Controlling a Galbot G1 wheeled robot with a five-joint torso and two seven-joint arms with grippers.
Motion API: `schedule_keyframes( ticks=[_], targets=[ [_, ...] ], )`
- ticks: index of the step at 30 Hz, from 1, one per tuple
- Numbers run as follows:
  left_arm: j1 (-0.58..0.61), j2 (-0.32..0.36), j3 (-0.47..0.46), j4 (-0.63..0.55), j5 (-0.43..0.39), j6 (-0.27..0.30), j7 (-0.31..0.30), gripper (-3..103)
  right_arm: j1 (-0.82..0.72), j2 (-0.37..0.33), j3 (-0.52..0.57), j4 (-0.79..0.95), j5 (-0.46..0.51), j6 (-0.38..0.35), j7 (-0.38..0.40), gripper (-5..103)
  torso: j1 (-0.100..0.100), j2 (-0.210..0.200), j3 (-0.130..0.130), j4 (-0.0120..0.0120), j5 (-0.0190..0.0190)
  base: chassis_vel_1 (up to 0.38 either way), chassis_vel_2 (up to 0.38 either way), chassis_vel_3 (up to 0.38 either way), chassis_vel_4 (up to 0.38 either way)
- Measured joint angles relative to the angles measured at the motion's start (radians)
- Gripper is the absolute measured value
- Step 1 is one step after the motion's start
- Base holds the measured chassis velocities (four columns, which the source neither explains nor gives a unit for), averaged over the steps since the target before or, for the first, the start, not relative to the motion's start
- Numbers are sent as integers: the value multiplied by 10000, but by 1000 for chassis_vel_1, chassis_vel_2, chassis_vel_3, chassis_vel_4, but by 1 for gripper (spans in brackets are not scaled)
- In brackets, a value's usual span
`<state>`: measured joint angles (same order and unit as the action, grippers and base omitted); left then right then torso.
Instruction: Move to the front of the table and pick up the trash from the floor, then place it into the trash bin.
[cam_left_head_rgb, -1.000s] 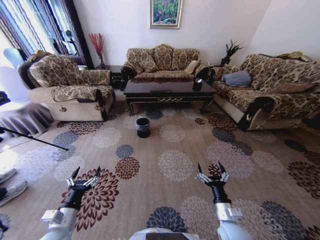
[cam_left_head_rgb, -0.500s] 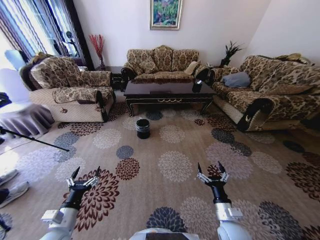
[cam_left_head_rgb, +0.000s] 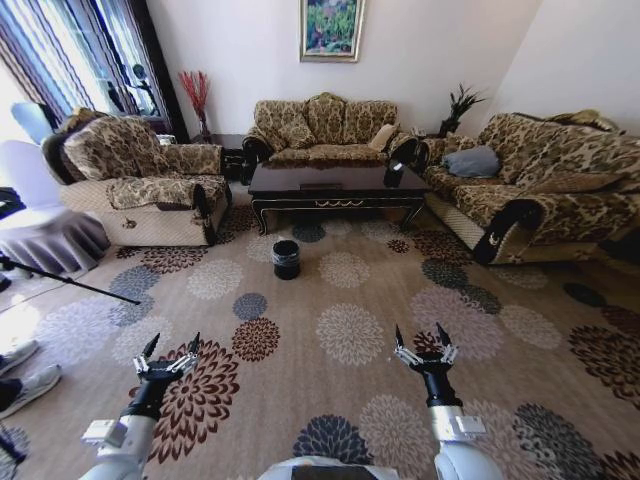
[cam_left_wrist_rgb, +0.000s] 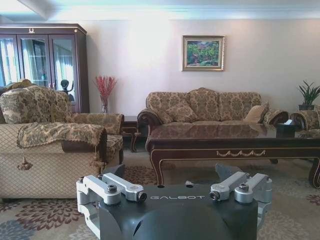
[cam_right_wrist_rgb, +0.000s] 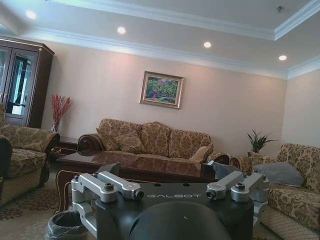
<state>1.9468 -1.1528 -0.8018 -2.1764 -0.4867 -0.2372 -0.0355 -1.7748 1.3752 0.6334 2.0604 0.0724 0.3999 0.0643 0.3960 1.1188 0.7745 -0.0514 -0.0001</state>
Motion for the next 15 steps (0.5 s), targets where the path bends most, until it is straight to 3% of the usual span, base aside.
schedule_keyframes(
  ticks=[8, 15],
  targets=[
    [0, 0, 0, 0, 0, 0, 0, 100, 0, -1, 0, 0, 0, 0, -1, 100, 196, 433, 237, 0, 1, 0, 0, 0, 0],
    [0, 0, 0, 0, 0, 0, 0, 100, 0, 0, 0, 0, 0, 0, 0, 100, 229, 511, 284, 0, 0, 0, 0, 0, 0]
  ],
)
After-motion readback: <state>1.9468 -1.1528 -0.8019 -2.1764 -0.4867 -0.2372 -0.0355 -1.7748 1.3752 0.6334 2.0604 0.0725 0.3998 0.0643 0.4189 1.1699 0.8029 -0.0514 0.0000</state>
